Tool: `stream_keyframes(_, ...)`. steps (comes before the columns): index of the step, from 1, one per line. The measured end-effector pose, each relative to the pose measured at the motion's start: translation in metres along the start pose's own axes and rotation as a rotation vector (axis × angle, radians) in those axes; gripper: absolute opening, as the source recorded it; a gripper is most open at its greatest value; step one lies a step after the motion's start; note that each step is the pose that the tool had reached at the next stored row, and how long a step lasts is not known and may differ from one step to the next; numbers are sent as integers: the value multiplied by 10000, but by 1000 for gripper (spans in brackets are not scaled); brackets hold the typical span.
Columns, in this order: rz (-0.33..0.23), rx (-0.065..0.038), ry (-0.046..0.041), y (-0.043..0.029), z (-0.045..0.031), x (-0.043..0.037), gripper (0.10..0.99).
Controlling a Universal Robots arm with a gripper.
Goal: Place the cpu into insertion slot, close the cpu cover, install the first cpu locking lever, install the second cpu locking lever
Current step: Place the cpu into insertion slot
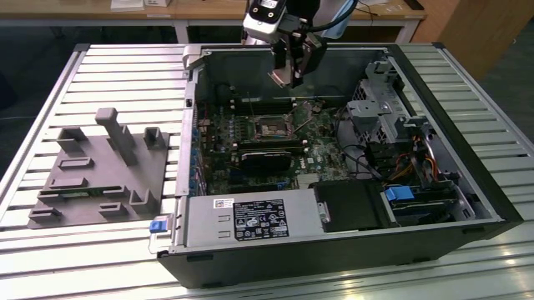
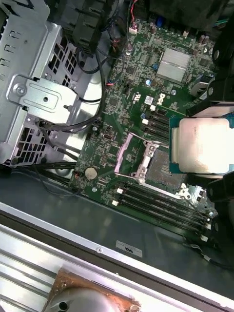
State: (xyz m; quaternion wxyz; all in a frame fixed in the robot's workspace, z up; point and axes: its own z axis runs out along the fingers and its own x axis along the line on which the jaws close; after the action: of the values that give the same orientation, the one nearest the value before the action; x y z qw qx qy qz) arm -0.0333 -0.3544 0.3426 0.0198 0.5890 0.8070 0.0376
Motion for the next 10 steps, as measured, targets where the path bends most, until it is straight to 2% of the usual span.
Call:
stream_keyframes(1,515,-6,-44,-9,106,-1,541)
stream_keyframes(2,520,-5,-45,-9,108,-1,541)
stream_keyframes(4,630,-8,-53,-16,194,-2,541)
stream_keyframes(10,637,-7,-54,-17,198,-2,541)
